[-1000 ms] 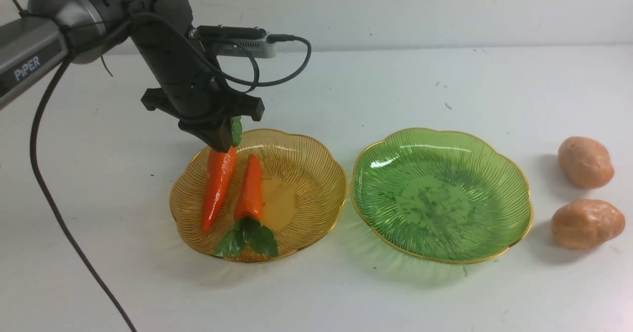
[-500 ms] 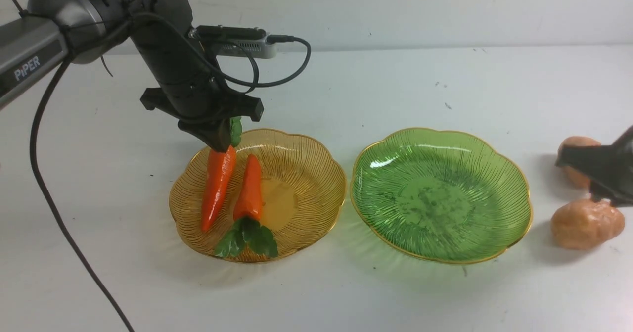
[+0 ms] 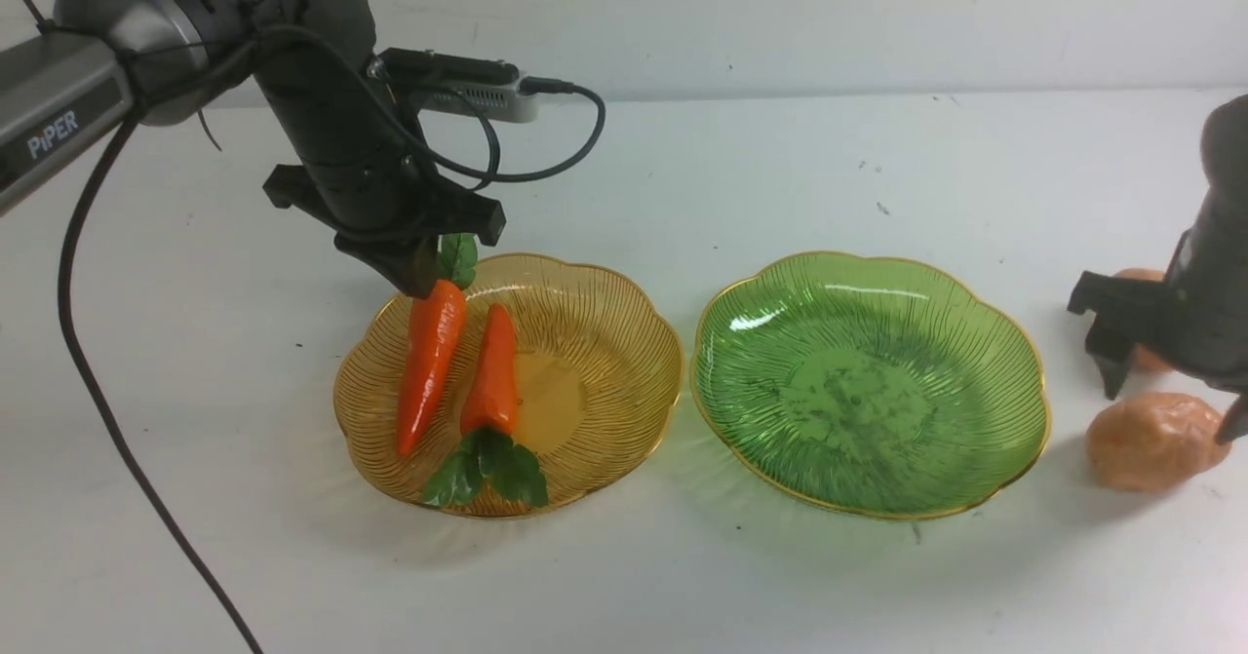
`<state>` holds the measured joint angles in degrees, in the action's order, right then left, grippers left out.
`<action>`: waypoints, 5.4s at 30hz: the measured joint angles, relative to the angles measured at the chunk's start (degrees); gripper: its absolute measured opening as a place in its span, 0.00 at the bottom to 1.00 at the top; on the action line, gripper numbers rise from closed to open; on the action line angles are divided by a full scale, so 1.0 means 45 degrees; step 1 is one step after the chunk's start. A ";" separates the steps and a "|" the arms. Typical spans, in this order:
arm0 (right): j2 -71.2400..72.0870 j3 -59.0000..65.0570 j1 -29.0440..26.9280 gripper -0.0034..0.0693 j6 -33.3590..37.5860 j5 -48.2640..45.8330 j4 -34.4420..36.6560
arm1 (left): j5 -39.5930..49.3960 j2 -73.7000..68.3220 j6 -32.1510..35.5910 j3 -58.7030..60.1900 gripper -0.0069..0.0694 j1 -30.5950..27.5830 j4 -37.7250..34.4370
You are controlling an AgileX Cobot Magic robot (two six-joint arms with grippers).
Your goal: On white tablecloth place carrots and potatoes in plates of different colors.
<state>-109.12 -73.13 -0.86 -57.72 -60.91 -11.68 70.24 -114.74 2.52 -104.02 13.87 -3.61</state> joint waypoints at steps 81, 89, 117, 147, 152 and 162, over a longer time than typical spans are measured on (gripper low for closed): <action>-0.1040 -0.6207 -0.0031 0.32 1.1714 -0.2250 0.1348 | 0.0005 0.0025 -0.0044 0.0000 0.10 0.0016 -0.0667; -0.2464 -0.6202 -0.0091 0.98 1.1598 -0.2237 0.0650 | 0.0005 0.0025 -0.0044 0.0000 0.10 0.0020 -0.0667; 0.0741 -0.4035 0.1188 0.72 1.2826 -0.2193 0.5709 | 0.0015 0.0025 0.0021 0.0000 0.10 0.0020 -0.0656; 1.2030 0.1383 0.3554 0.05 1.1996 -0.1492 0.3108 | 0.0246 0.2483 -0.0094 0.0000 0.10 0.0020 -0.0661; 1.8053 0.7361 0.3554 0.03 1.2582 0.5745 0.4522 | 0.0246 0.2472 -0.0081 0.0000 0.10 0.0020 -0.0661; 1.9630 1.0623 0.3554 0.03 1.5560 0.8734 0.6354 | 0.0246 0.2472 -0.0159 0.0000 0.10 0.0030 -0.0621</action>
<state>-20.78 -25.32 15.14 12.30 -21.61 16.91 71.35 -103.61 1.80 -104.02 14.01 -6.41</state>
